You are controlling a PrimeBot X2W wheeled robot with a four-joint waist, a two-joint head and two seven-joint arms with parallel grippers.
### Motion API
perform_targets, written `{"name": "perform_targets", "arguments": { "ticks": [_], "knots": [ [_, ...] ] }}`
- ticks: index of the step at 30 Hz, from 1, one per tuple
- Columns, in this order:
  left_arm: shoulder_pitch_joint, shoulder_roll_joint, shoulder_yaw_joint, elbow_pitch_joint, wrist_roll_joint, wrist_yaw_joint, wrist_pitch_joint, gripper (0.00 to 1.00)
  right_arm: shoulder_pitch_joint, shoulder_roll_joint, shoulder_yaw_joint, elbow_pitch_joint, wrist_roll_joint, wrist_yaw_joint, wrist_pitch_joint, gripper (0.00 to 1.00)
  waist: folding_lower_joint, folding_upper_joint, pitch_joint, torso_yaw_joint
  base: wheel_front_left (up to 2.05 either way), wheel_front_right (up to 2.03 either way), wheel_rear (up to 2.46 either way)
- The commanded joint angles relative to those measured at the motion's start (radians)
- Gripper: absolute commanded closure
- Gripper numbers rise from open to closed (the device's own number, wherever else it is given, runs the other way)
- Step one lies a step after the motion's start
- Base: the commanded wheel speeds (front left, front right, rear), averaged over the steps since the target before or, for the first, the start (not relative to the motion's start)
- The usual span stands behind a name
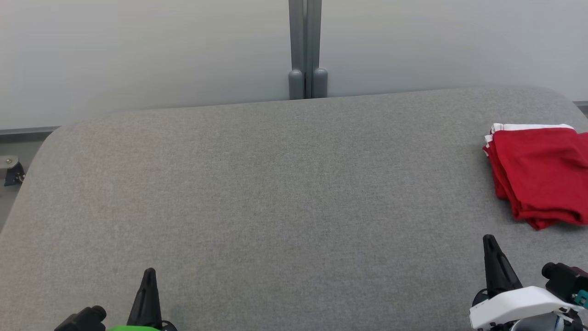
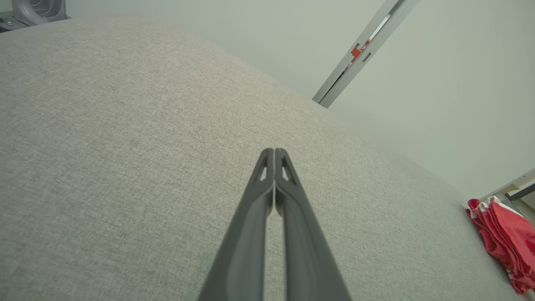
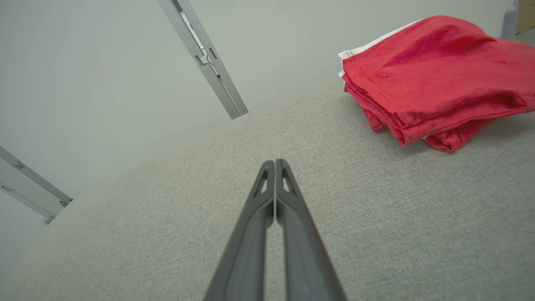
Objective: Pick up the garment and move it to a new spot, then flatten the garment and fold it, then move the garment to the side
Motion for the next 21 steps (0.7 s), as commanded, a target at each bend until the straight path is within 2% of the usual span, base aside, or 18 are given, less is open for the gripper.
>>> {"name": "perform_targets", "arguments": {
  "ticks": [1, 21],
  "knots": [
    [-0.037, 0.004, 0.011, -0.011, -0.039, -0.006, 0.007, 1.0, -0.033, -0.002, -0.006, -0.01, 0.044, 0.0, 0.01, 1.0, 0.0, 0.0, 0.001, -0.001, 0.0, 0.0, 0.0],
    [-0.088, 0.006, 0.045, -0.005, -0.298, -0.011, 0.082, 1.0, -0.08, 0.004, -0.019, 0.009, 0.342, 0.0, 0.085, 1.0, 0.0, 0.0, 0.007, -0.007, 0.0, 0.0, 0.0]
  ]
}}
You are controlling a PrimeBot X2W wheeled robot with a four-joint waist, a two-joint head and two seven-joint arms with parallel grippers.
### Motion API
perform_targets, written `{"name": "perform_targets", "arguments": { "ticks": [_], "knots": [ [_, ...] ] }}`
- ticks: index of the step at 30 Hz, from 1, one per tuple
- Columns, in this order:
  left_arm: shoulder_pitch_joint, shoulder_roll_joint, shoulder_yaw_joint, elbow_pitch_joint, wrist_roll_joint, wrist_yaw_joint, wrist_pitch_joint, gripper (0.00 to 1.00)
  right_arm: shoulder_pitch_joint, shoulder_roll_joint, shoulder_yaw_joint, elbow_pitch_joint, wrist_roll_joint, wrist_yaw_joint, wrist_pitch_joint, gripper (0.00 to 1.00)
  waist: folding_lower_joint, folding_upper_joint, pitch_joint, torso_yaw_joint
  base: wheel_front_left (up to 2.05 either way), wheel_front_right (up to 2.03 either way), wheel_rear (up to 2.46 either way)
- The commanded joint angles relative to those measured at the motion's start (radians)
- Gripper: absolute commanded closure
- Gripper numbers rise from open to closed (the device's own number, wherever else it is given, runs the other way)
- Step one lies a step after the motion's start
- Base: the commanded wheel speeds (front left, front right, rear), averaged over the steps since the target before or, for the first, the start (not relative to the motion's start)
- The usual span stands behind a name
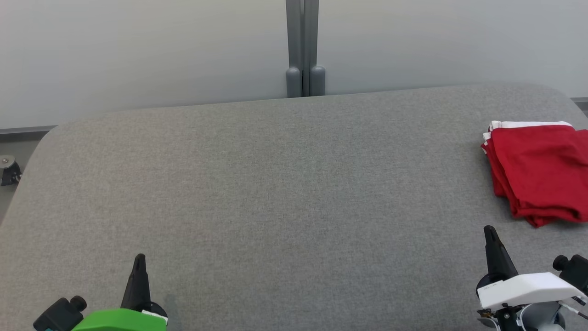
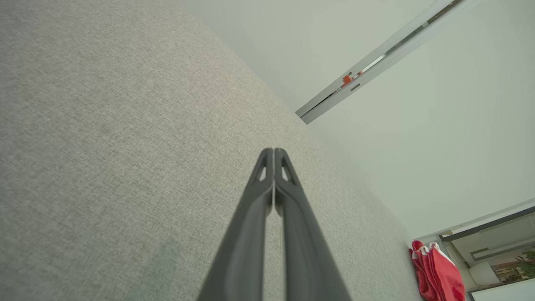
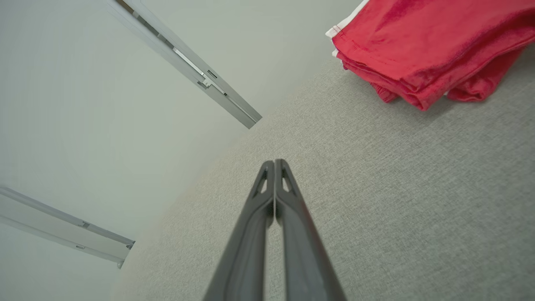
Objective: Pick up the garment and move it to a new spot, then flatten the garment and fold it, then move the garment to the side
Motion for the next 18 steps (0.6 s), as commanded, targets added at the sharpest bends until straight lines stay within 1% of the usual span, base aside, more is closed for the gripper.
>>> {"name": "perform_targets", "arguments": {
  "ticks": [1, 18],
  "knots": [
    [-0.032, 0.006, 0.008, -0.008, -0.032, -0.004, 0.007, 1.0, -0.028, -0.001, -0.004, -0.007, 0.035, 0.0, 0.01, 1.0, 0.0, 0.0, 0.0, 0.0, 0.0, 0.0, 0.0],
    [-0.067, 0.007, 0.033, -0.003, -0.213, -0.008, 0.059, 1.0, -0.059, 0.002, -0.014, 0.007, 0.242, 0.0, 0.061, 1.0, 0.0, 0.0, 0.006, -0.006, 0.0, 0.0, 0.0]
  ]
}}
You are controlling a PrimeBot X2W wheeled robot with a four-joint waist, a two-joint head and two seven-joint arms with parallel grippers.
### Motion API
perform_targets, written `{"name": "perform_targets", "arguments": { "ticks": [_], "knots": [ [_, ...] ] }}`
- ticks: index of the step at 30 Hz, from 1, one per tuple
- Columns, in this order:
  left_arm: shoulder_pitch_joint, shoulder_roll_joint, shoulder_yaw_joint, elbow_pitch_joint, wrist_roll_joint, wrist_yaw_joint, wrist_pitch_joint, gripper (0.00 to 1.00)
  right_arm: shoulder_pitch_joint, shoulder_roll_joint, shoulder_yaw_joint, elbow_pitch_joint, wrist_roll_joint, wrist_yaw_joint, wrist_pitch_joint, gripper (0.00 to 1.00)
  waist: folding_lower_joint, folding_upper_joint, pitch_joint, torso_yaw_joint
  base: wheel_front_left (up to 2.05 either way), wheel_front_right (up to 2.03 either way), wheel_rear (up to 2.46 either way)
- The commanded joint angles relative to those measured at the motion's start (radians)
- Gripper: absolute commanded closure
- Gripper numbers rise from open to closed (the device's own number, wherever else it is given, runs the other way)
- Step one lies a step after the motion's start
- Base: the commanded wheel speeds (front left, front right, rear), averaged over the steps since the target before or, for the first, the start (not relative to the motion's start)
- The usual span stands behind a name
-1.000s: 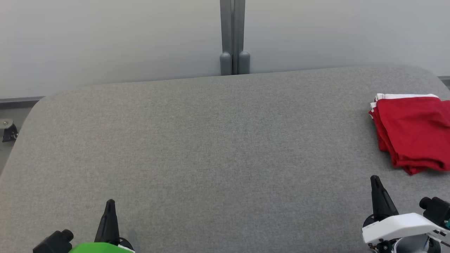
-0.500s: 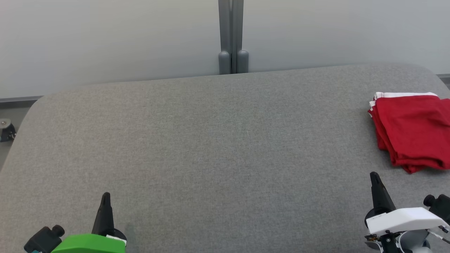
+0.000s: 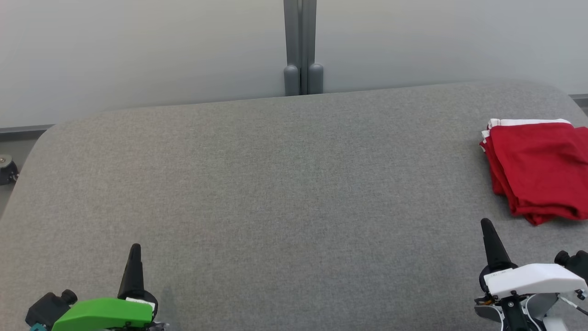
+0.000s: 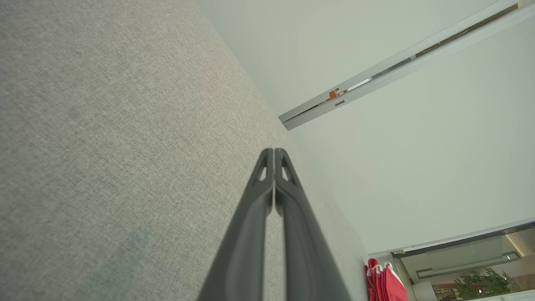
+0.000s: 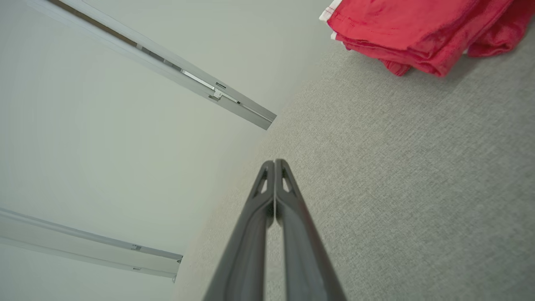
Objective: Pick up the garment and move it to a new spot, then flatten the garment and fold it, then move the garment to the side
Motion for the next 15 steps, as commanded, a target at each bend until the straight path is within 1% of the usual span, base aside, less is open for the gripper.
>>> {"name": "perform_targets", "arguments": {
  "ticks": [1, 15],
  "knots": [
    [-0.029, 0.007, 0.009, -0.006, -0.026, -0.007, 0.007, 1.0, -0.024, -0.002, -0.005, -0.005, 0.03, 0.0, 0.007, 1.0, 0.0, 0.0, 0.0, 0.0, 0.0, 0.0, 0.0],
    [-0.054, 0.008, 0.026, -0.002, -0.154, -0.009, 0.044, 1.0, -0.047, 0.001, -0.012, 0.005, 0.177, 0.0, 0.044, 1.0, 0.0, 0.0, 0.005, -0.005, 0.0, 0.0, 0.0]
  ]
}}
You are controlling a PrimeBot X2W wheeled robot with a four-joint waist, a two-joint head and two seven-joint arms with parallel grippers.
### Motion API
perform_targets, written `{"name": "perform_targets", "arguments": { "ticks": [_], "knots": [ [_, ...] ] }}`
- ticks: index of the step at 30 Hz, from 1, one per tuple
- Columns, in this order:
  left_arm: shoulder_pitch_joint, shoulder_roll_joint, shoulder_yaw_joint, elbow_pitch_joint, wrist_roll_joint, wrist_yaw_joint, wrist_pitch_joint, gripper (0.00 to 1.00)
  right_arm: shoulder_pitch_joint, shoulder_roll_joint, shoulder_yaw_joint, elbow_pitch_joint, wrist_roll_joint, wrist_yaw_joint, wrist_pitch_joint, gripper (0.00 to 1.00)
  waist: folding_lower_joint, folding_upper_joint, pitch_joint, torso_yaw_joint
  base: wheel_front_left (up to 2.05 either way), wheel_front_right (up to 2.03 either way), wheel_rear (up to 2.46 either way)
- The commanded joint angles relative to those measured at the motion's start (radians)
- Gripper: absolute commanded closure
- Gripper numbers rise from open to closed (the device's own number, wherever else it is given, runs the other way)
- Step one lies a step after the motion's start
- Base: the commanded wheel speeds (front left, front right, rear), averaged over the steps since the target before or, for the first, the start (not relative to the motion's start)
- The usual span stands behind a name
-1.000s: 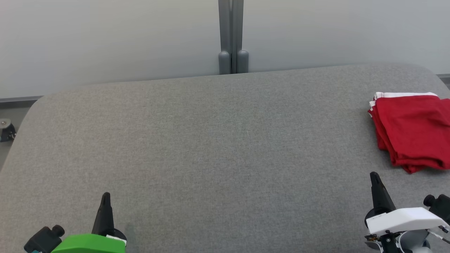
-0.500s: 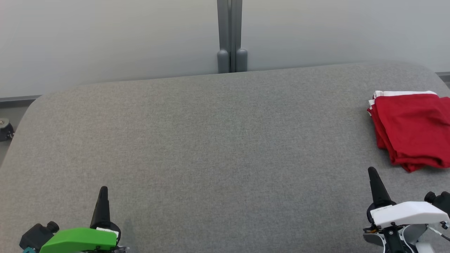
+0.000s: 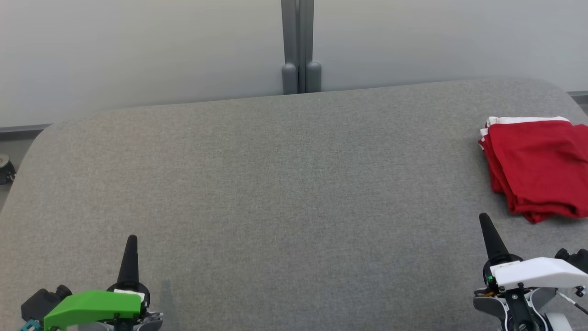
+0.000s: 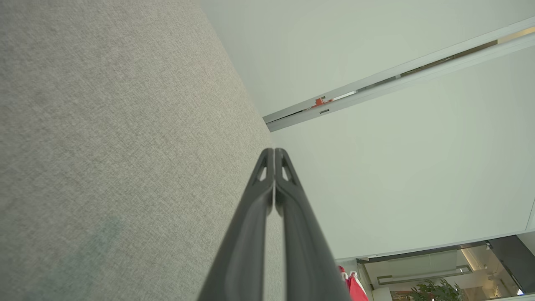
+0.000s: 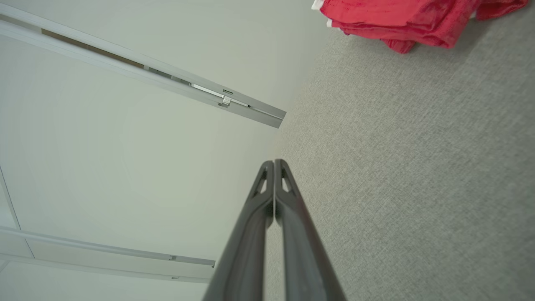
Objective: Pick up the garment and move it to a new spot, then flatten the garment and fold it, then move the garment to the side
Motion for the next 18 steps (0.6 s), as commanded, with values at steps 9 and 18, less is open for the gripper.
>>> {"name": "perform_targets", "arguments": {
  "ticks": [9, 18],
  "knots": [
    [-0.04, 0.008, 0.016, -0.002, -0.091, -0.007, 0.026, 1.0, -0.036, -0.001, -0.008, 0.002, 0.105, 0.0, 0.027, 1.0, 0.0, 0.0, 0.003, -0.003, 0.0, 0.0, 0.0],
    [-0.052, 0.008, 0.025, 0.0, -0.159, -0.008, 0.046, 1.0, -0.048, 0.001, -0.011, 0.007, 0.184, 0.0, 0.046, 1.0, 0.0, 0.0, 0.006, -0.006, 0.0, 0.0, 0.0]
  ]
}}
